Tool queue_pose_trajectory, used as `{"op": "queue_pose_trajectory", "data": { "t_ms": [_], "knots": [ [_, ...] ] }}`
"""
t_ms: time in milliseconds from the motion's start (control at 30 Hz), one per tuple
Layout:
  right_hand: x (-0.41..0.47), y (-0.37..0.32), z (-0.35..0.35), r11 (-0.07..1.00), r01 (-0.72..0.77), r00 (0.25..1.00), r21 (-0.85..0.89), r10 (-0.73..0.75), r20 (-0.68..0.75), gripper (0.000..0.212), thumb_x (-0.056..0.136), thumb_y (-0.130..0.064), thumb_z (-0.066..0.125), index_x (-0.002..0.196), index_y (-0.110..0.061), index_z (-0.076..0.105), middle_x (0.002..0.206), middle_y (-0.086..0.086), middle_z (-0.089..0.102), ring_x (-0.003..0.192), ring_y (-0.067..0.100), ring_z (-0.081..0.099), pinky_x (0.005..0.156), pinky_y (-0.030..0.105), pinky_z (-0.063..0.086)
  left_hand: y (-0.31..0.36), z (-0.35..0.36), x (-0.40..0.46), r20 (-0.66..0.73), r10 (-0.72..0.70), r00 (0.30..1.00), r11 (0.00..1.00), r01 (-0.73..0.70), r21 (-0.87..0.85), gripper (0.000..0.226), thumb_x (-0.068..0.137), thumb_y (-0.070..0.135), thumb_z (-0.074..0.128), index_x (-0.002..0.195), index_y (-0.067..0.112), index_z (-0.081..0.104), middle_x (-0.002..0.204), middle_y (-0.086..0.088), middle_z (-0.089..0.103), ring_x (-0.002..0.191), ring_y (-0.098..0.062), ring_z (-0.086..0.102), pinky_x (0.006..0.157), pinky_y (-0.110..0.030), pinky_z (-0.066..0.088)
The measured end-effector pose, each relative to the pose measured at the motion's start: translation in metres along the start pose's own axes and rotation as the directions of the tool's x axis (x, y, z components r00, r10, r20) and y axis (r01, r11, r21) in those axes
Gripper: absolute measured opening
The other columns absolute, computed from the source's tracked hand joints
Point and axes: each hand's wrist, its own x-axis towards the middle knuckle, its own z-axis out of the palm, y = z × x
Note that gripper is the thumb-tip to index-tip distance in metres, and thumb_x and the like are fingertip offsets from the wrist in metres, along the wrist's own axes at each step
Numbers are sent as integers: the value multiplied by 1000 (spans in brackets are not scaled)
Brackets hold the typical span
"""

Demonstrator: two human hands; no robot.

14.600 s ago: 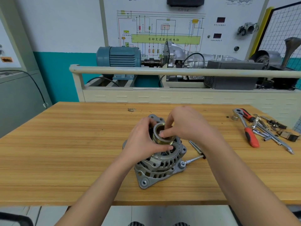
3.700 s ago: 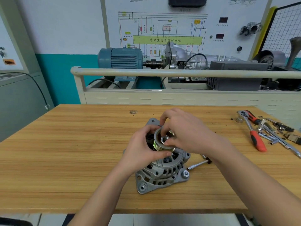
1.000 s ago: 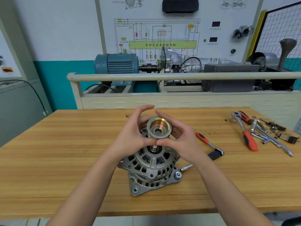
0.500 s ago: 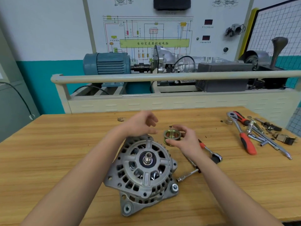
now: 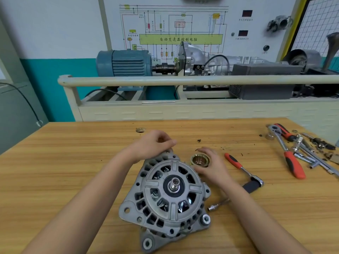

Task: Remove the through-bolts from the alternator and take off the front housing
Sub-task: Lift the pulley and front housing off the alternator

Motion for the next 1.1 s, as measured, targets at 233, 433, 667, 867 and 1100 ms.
{"op": "queue_pose_trajectory", "data": {
  "t_ms": [233,433,667,867,1100],
  "knots": [
    [-68,-39,-30,878,172,904,446,-321,283,71,68,-67,68,131,-40,49,135,-27,51,128,-2,46,103,16,41,-46,-3,-81,-1,36,999,921,-34,-388,85,65,69,70,137,32,43,131,14,56,120,-4,54,103,-30,45],
    [-107,-29,-16,946,149,882,287,-258,395,145,30,-55,93,138,-65,-3,125,-60,14,125,-26,25,110,23,15,-75,33,-130,314,158,936,914,-19,-405,150,41,41,94,143,45,-16,152,19,24,137,3,31,115,-28,29],
    [-121,-31,-1,939,188,953,289,-246,178,134,23,-48,95,129,-67,14,127,-51,29,116,-33,26,89,-4,24,-63,65,-128,-137,217,966,835,-257,-487,122,49,12,90,143,30,15,141,7,45,130,-5,46,101,-19,42],
    [-121,-74,-27,875,339,932,346,-362,2,132,30,-50,93,142,-41,24,138,-23,43,129,0,44,110,34,35,-23,36,-124,-278,290,916,776,-395,-492,96,51,9,84,135,11,37,127,10,60,119,-7,56,90,-20,50],
    [-91,-115,-33,846,308,944,435,-330,-26,120,38,-40,96,139,-26,33,132,-11,49,122,8,52,103,35,46,7,4,-98,-226,209,951,715,-307,-629,73,48,20,86,115,13,58,107,1,73,106,-19,66,83,-24,53]
  ]
}}
